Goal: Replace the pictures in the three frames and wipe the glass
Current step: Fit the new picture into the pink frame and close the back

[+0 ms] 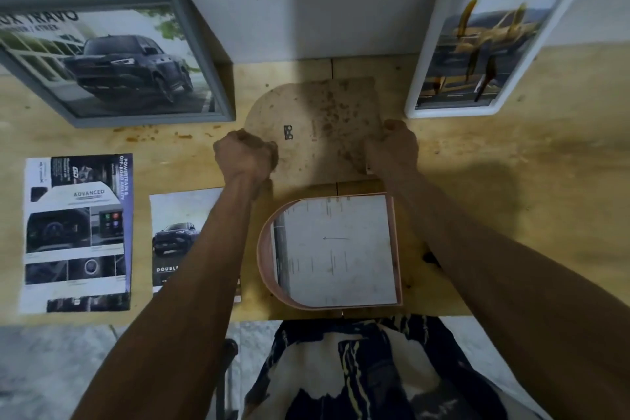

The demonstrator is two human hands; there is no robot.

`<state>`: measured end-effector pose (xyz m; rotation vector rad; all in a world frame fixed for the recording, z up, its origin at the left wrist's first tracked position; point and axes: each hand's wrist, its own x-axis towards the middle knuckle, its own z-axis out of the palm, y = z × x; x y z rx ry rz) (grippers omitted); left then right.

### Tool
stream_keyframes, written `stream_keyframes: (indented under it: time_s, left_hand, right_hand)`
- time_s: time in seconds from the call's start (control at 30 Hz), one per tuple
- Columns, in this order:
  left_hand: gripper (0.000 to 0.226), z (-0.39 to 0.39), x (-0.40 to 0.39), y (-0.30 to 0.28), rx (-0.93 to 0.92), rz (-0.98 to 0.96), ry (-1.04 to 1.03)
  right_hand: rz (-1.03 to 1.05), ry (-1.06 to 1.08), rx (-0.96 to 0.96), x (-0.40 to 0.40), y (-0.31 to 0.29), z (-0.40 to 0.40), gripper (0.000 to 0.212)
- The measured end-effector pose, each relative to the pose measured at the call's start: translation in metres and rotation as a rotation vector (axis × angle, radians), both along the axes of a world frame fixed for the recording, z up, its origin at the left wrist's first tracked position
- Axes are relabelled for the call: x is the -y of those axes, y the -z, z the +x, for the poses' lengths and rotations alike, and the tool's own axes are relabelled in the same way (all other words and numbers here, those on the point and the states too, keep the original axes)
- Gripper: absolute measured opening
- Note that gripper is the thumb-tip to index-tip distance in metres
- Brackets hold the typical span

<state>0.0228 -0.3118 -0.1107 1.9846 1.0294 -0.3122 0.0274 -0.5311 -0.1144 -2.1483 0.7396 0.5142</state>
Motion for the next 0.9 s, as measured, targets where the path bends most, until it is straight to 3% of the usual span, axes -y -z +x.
stream_keyframes:
  time_s: [0.2,0.37,0.47,0.57,0.73,0.83,0.9]
  left_hand:
    - [0.029,-0.033,-0.011,-0.028,0.082,-0.049,-0.044]
    - [0.044,-0.083,-0.015,-0.040,0.110,-0.068,-0.014]
    - [0.031,-0.119,-0.009,-0.045,0.128,-0.056,0.029]
    - [0.041,-0.150,-0.002,-0.043,0.112,-0.076,0.044]
    - [0.027,-0.187,0.008,-0.031,0.060,-0.079,0.120]
    - [0.047,-0.198,0.012,-0.024,0.032,-0.086,0.154]
    - [0.030,-0.204,0.015,-0.024,0.030,-0.100,0.175]
  right_hand:
    - [0.133,0.131,0.134,-0.003,-0.030,-0.027,0.040]
    - [0.261,0.223,0.179,-0.001,-0.043,-0.077,0.033]
    - [0.298,0.260,0.156,-0.001,-0.047,-0.114,0.050]
    - [0.274,0.184,0.195,0.002,-0.044,-0.149,0.077]
    - [0.148,0.109,0.229,0.014,-0.038,-0.189,0.075]
    - [0.139,0.132,0.221,0.020,-0.029,-0.201,0.077]
    - [0.137,0.162,0.225,0.027,-0.025,-0.206,0.078]
